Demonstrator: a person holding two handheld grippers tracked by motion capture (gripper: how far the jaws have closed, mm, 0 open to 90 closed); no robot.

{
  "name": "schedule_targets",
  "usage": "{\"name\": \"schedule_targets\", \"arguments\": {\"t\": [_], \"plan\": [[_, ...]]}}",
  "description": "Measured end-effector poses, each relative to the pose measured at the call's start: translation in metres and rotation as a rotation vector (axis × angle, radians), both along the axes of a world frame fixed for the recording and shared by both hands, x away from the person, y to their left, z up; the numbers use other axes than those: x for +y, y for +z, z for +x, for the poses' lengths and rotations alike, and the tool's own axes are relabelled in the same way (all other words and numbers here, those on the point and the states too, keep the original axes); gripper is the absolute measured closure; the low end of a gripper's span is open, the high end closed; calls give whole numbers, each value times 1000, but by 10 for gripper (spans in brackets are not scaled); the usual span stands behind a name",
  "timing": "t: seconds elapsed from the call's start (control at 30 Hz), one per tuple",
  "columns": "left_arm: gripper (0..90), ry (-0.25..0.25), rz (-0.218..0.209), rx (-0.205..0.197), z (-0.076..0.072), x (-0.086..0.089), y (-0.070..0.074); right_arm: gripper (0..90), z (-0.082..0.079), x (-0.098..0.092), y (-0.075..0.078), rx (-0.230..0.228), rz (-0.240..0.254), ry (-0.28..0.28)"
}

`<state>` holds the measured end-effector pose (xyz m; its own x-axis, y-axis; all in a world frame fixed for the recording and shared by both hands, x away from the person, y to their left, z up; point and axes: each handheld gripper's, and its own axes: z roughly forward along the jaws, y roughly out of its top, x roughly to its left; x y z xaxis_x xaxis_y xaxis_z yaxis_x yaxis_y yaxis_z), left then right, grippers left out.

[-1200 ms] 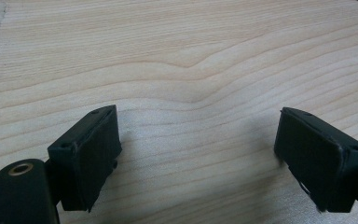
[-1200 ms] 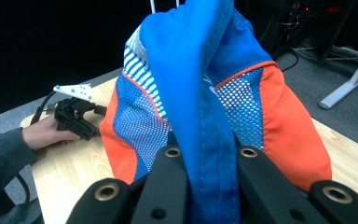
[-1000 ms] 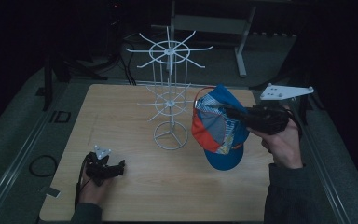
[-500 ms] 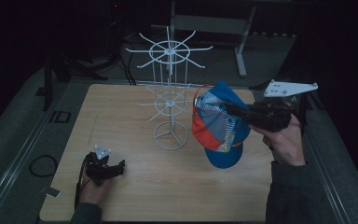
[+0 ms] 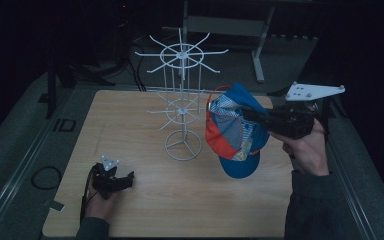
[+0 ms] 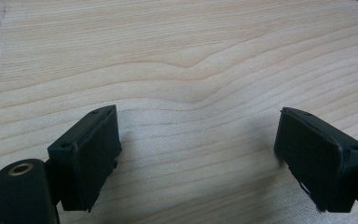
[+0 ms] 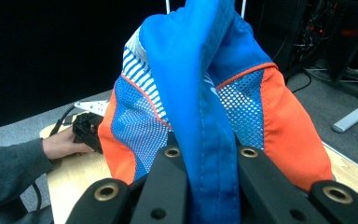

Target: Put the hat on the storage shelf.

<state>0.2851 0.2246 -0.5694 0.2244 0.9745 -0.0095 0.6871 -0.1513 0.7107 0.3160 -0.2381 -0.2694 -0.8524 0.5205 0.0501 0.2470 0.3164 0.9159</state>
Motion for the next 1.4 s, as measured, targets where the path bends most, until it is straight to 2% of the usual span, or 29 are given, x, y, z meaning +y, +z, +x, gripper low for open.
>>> {"name": "schedule_targets", "arguments": {"t": [1.07, 1.4], "plan": [[146, 0, 0, 0, 0, 0, 0, 883, -6, -11, 20, -82, 92, -19], [147, -2, 2, 2, 0, 0, 0, 883, -8, -7, 32, -114, 131, 3]]}}
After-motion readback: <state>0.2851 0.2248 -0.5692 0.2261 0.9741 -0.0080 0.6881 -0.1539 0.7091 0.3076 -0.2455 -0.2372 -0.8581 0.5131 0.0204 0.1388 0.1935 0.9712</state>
